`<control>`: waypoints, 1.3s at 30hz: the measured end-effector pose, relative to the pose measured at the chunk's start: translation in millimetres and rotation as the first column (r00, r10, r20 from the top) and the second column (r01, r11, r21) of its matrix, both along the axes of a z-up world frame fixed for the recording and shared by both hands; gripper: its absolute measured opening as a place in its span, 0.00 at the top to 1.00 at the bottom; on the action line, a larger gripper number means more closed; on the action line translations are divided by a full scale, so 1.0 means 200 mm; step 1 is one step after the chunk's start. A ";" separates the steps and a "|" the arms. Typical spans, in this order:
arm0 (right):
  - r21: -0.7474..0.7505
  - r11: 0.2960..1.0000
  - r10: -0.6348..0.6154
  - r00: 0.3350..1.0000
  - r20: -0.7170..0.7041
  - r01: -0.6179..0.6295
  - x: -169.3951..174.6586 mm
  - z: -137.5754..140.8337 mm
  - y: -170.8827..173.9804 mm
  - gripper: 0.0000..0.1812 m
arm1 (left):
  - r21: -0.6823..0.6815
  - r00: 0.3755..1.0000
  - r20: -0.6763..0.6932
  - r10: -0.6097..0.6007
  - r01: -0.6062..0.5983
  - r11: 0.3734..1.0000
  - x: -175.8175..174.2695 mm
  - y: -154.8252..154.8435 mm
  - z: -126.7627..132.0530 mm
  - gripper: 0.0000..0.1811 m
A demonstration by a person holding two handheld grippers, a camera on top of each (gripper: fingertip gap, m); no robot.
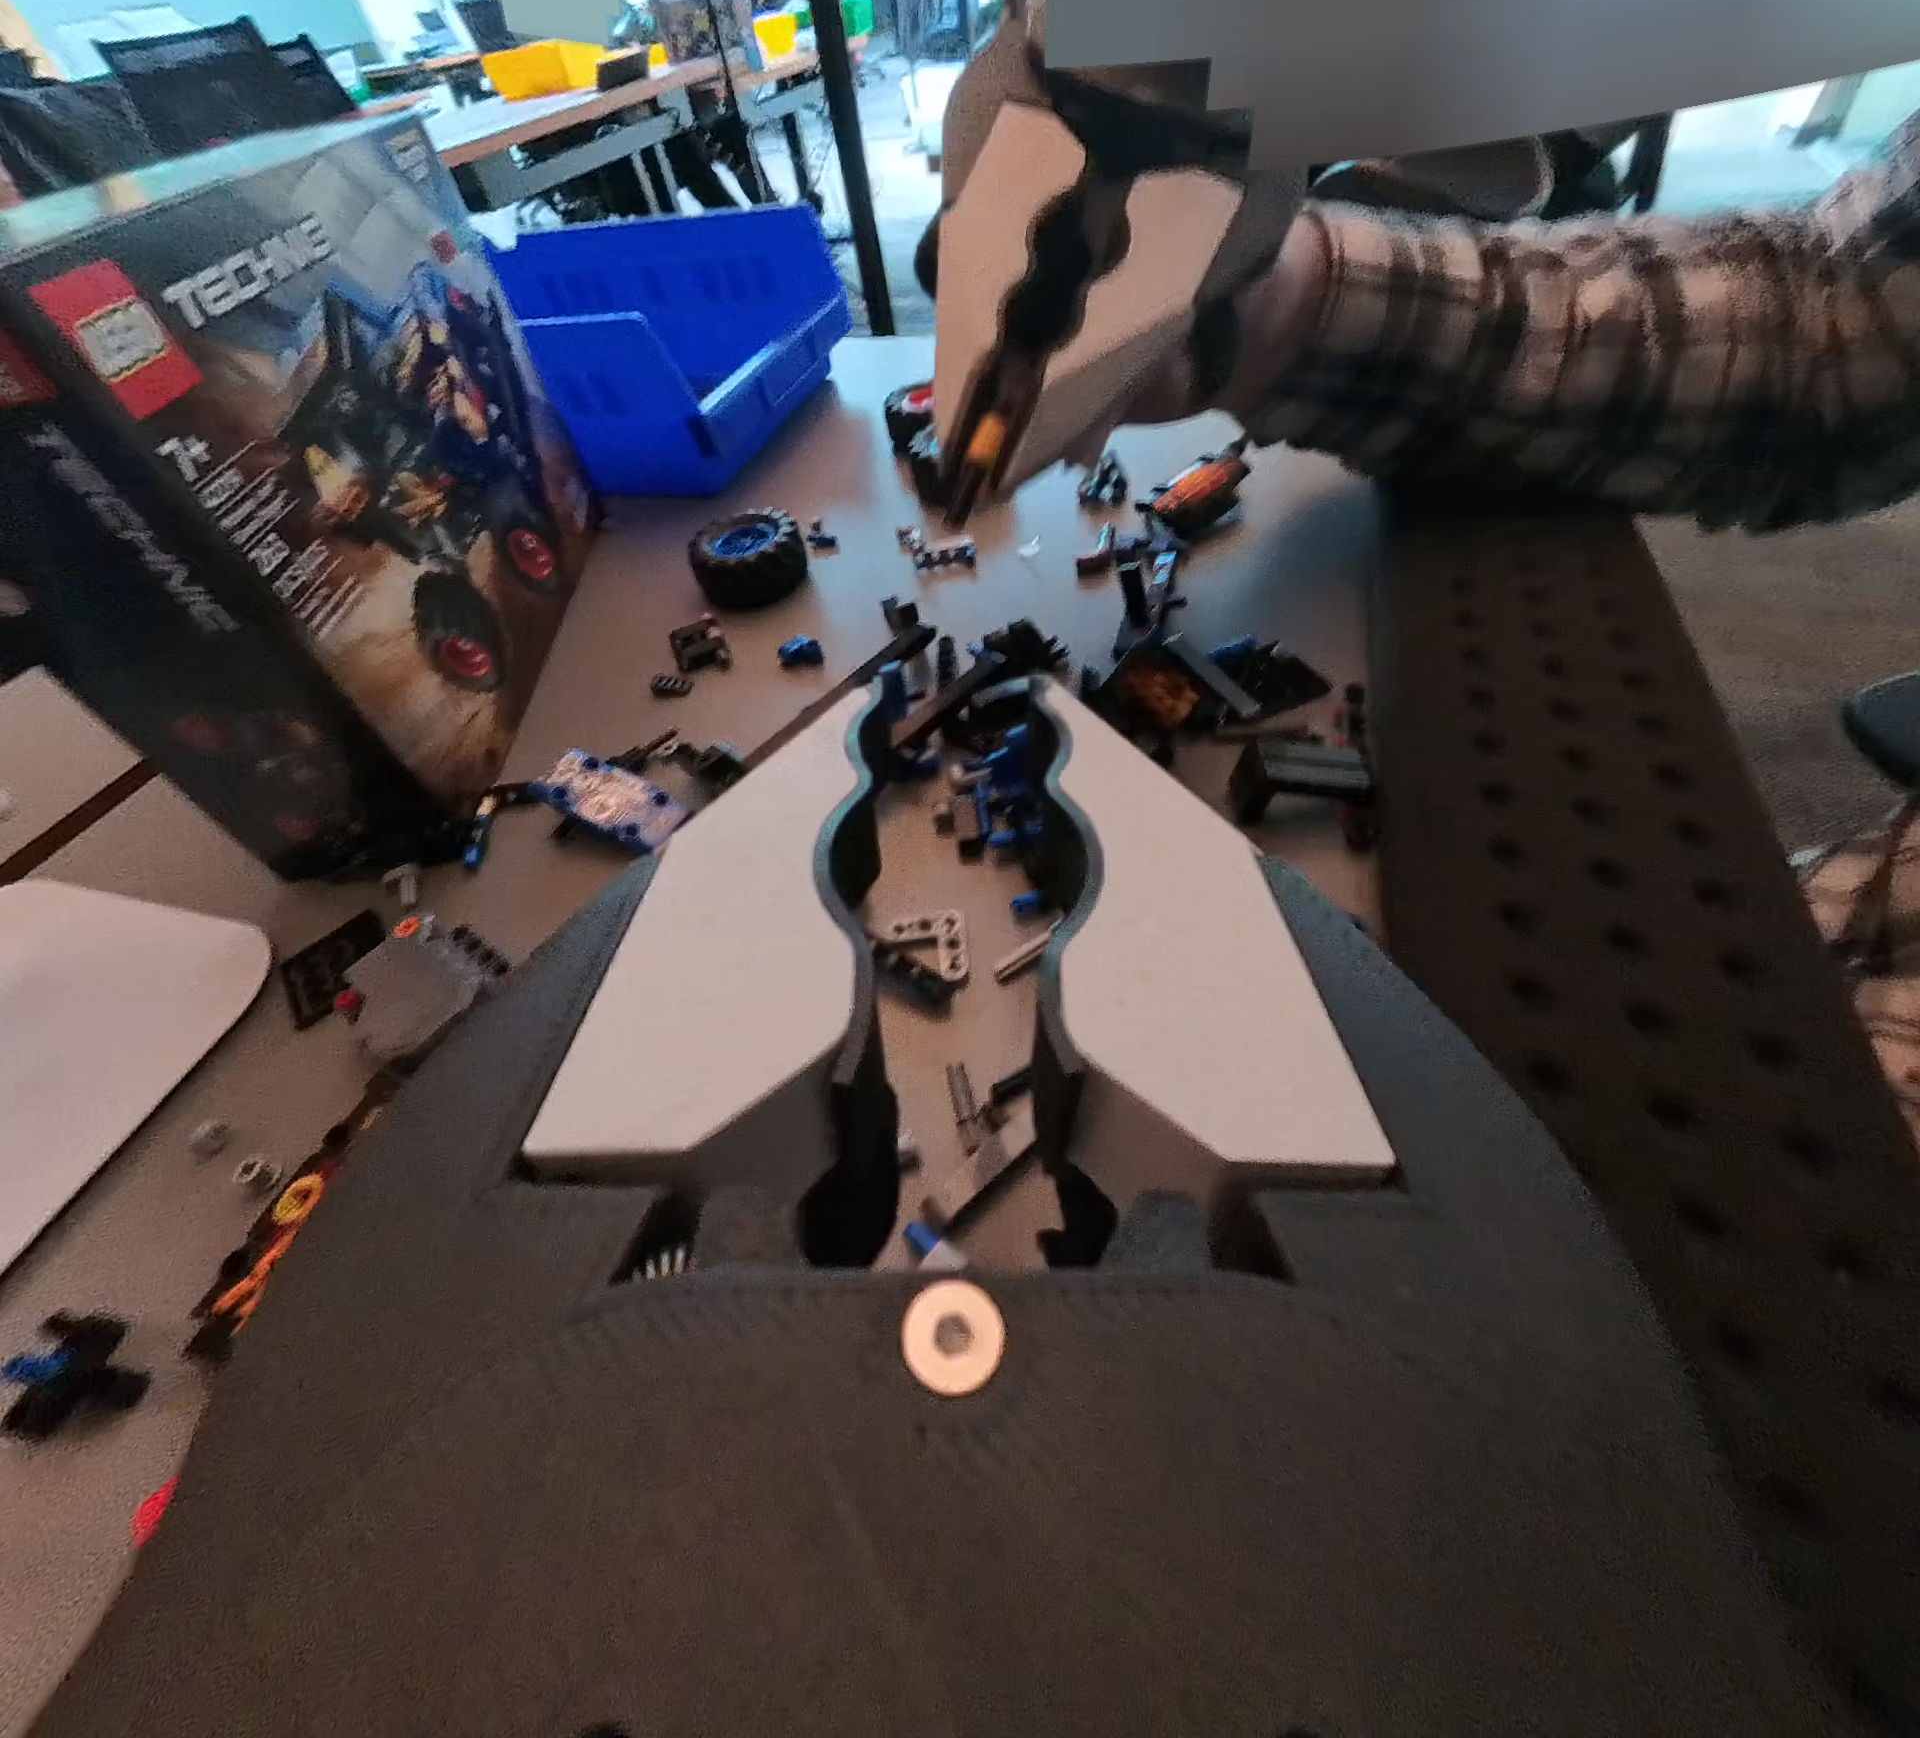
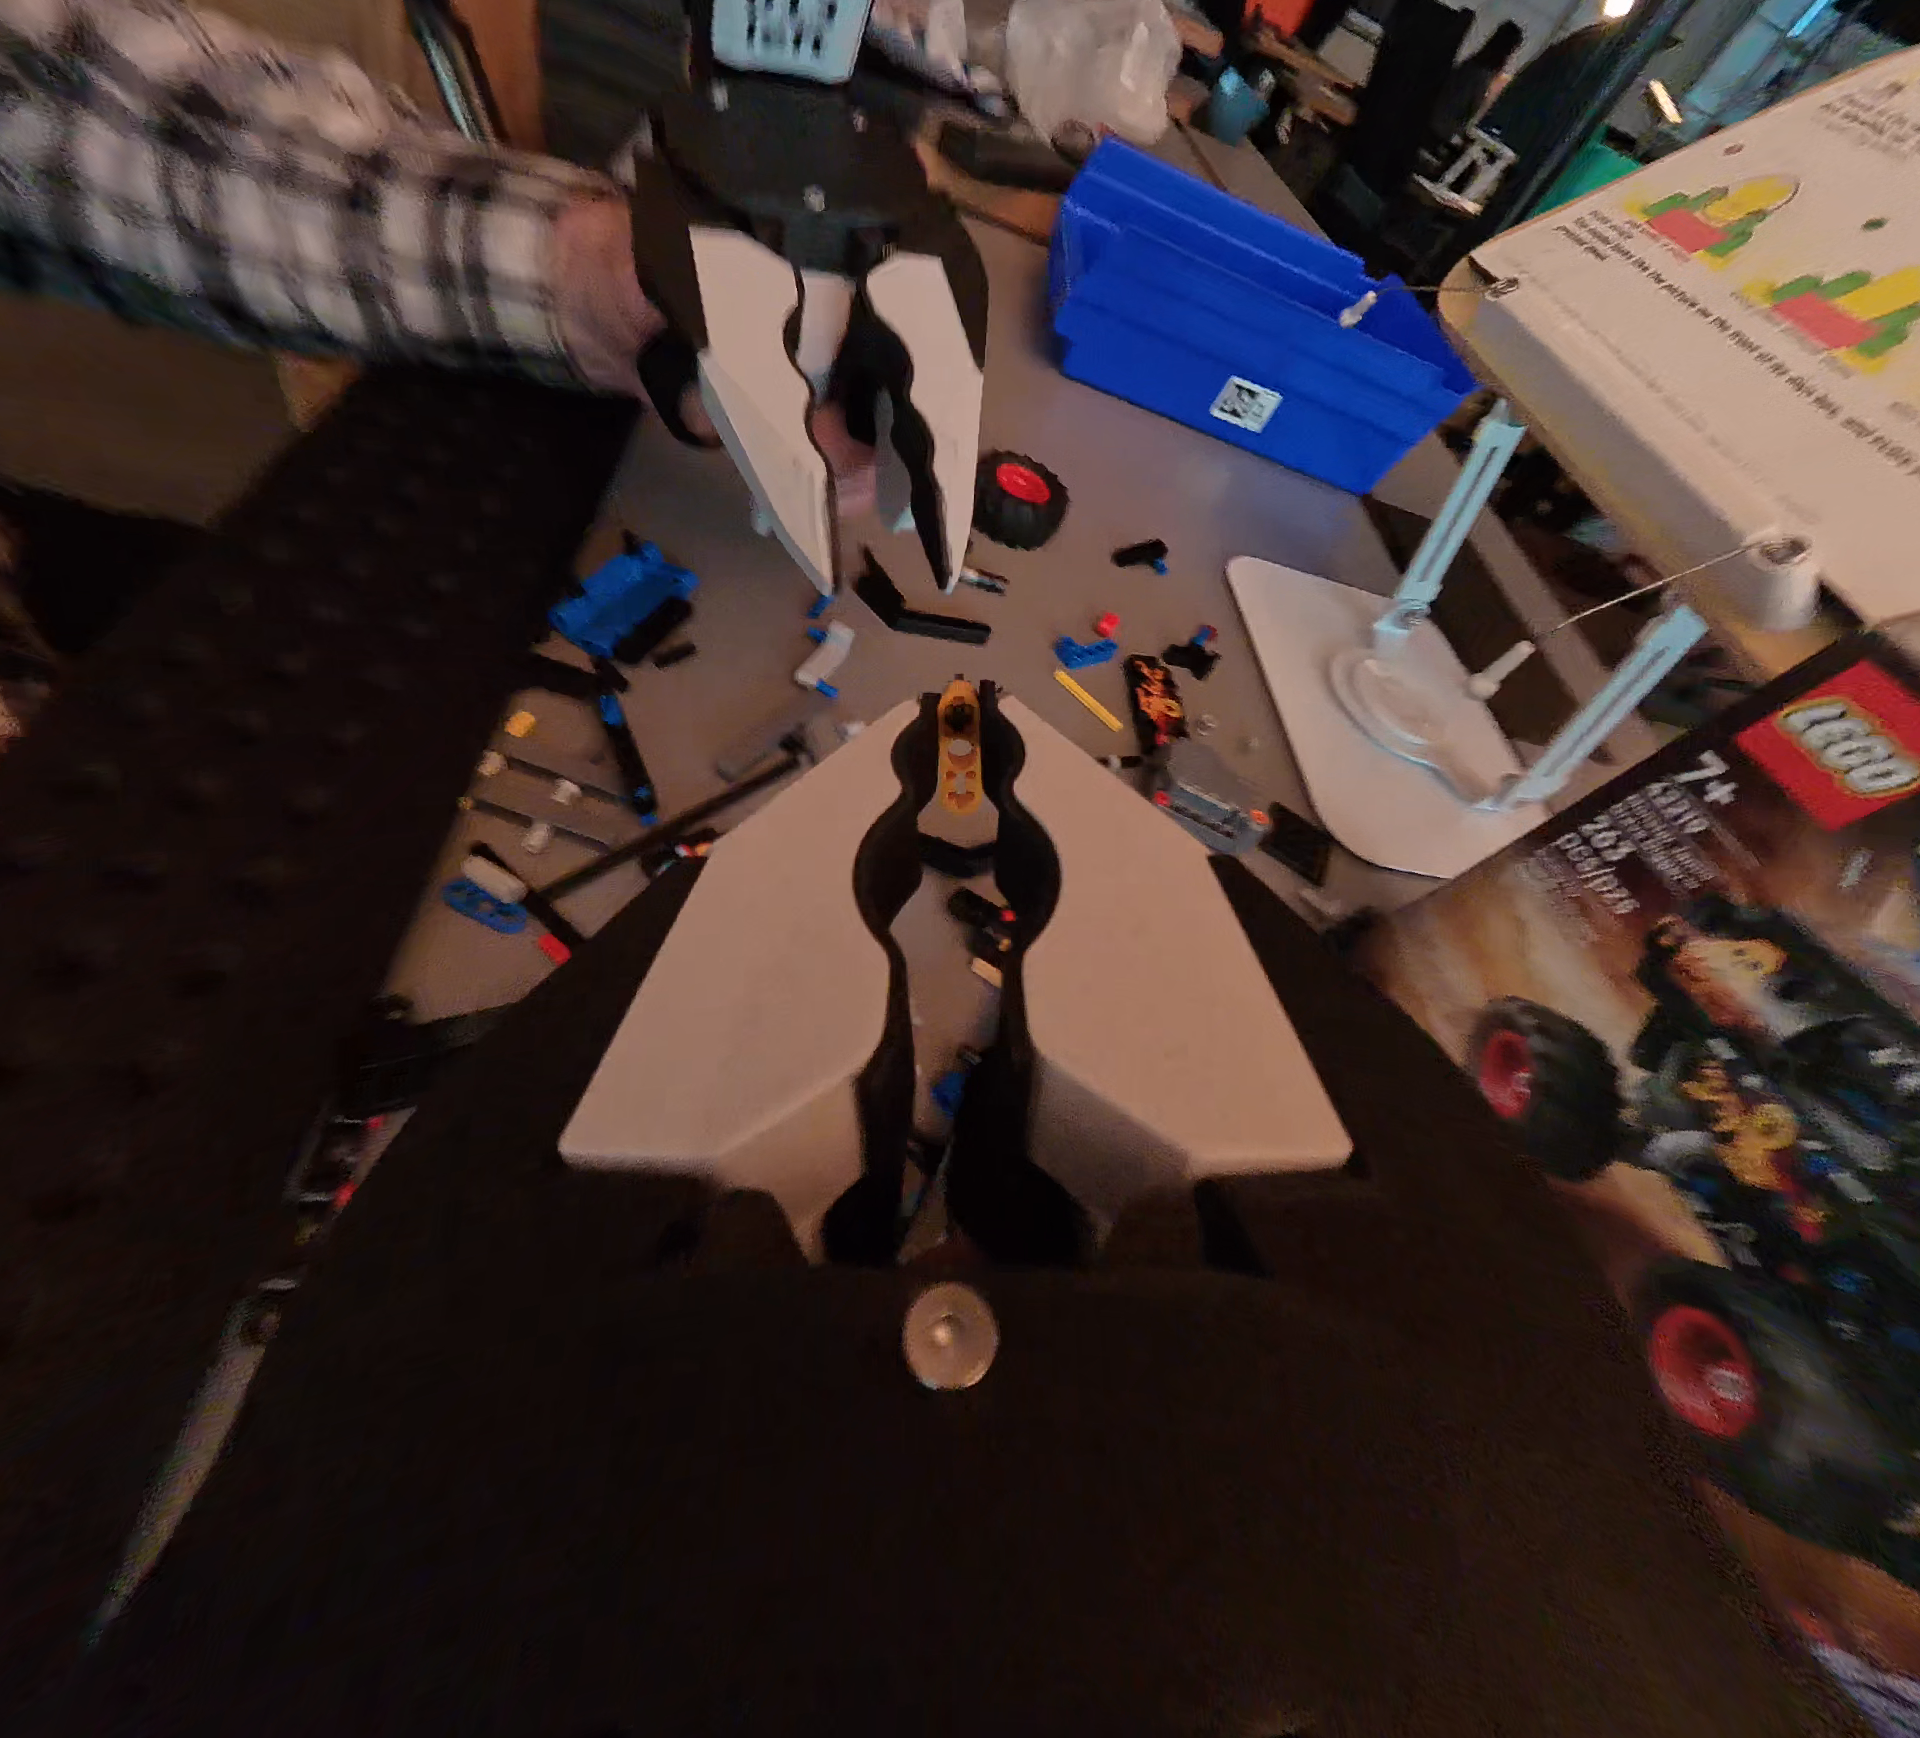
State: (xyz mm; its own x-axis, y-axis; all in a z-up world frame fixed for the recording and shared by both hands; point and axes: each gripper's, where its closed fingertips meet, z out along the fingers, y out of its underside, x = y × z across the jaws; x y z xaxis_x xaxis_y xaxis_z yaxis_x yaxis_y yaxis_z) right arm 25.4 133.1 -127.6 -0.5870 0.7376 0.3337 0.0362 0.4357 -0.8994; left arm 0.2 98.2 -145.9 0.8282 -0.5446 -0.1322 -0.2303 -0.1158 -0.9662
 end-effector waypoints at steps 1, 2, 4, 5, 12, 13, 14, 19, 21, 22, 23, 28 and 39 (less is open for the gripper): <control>0.071 0.997 -0.031 0.999 -0.014 0.032 -0.02 -0.02 -0.01 0.97 | 0.001 1.000 0.006 0.001 -0.001 1.000 0.02 0.02 0.01 0.86; 0.132 0.990 -0.056 0.998 -0.028 0.060 -0.04 -0.04 -0.03 0.97 | 0.002 0.999 -0.012 0.036 -0.036 0.999 0.02 0.05 0.01 0.85; 0.230 0.969 -0.082 0.996 -0.041 0.089 -0.08 -0.08 -0.06 0.97 | 0.012 0.998 0.019 0.054 -0.054 0.998 0.05 0.09 0.02 0.82; 0.271 0.957 -0.093 0.994 -0.057 0.106 -0.09 -0.10 -0.07 0.97 | 0.016 0.997 0.030 0.066 -0.067 0.998 0.05 0.11 0.03 0.81; 0.469 0.857 -0.168 0.976 -0.137 0.213 -0.13 -0.13 -0.06 0.97 | -0.025 0.995 0.081 0.056 -0.054 0.998 0.06 0.13 0.01 0.88; 0.483 0.848 -0.172 0.975 -0.141 0.219 -0.13 -0.13 -0.06 0.97 | -0.038 0.994 0.099 0.049 -0.045 0.998 0.06 0.13 0.01 0.85; 0.500 0.836 -0.176 0.973 -0.151 0.228 -0.14 -0.13 -0.07 0.97 | -0.056 0.991 0.126 0.035 -0.029 0.998 0.07 0.13 0.00 0.82; 0.609 0.746 -0.196 0.963 -0.185 0.269 -0.16 -0.17 -0.07 0.97 | -0.101 0.985 0.169 0.036 -0.019 0.995 0.06 0.13 -0.02 0.86; 0.638 0.712 -0.212 0.956 -0.204 0.294 -0.16 -0.17 -0.05 0.97 | -0.104 0.986 0.158 0.046 -0.030 0.994 0.05 0.13 -0.03 0.86; 0.647 0.701 -0.218 0.954 -0.208 0.301 -0.17 -0.17 -0.05 0.97 | -0.110 0.985 0.168 0.039 -0.021 0.994 0.05 0.13 -0.03 0.88; 0.647 0.703 -0.215 0.955 -0.205 0.297 -0.17 -0.17 -0.06 0.97 | -0.116 0.983 0.182 0.035 -0.013 0.993 0.05 0.12 -0.03 0.88; 0.500 0.844 -0.197 0.979 -0.043 0.192 -0.19 -0.22 -0.10 0.97 | -0.189 0.981 0.191 0.026 0.010 0.982 0.01 0.10 -0.08 0.93; 0.322 0.939 -0.073 0.849 0.524 -0.117 -0.40 -0.45 -0.14 0.97 | -0.355 0.990 -0.059 0.128 -0.140 0.924 -0.26 0.06 -0.30 0.96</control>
State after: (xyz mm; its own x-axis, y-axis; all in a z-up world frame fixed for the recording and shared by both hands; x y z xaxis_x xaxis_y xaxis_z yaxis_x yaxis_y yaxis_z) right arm -55.0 104.2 -218.2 -0.7569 0.6243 0.1931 0.4433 0.7077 -0.5501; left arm -51.2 110.4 -205.5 0.8953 -0.4449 0.0213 -0.2203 -0.4838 -0.8470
